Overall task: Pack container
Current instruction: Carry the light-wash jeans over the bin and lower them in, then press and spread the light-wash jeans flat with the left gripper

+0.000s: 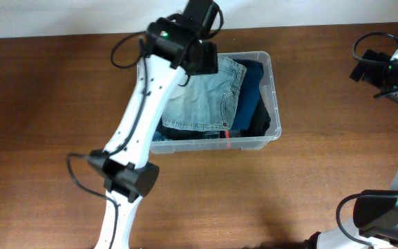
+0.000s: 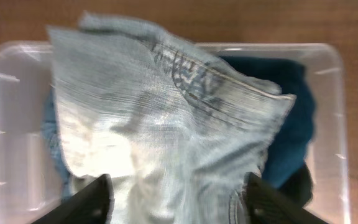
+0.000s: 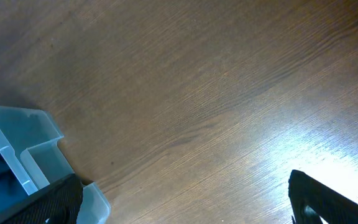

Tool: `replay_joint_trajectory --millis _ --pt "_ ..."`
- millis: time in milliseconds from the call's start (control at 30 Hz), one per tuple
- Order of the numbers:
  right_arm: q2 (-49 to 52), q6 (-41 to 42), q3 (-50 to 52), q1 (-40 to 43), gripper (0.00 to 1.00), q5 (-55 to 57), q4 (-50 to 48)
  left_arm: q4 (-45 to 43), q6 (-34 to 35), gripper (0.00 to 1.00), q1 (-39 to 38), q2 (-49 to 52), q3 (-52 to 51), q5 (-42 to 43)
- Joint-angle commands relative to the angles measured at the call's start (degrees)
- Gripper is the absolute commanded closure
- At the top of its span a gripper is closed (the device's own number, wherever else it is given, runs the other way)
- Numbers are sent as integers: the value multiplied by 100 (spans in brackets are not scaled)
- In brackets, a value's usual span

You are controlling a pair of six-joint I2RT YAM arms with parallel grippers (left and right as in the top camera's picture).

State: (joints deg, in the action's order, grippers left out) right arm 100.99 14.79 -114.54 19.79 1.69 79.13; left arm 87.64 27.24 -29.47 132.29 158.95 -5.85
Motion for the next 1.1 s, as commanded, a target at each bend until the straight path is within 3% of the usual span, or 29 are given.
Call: replay_joint_trajectory --millis 0,233,467,767,1067 --pt "4 2 15 15 1 70 -4 203 -267 99 2 -188 129 4" --pt "4 2 15 15 2 70 -4 286 -249 99 2 -177 -299 2" --pt "4 2 15 15 2 70 -4 -334 -247 99 2 -175 -1388 7" --pt "4 2 15 15 2 70 -4 -2068 -243 99 2 -175 -3370 4" --pt "4 2 15 15 2 70 -4 -4371 -245 100 28 -105 -6002 7"
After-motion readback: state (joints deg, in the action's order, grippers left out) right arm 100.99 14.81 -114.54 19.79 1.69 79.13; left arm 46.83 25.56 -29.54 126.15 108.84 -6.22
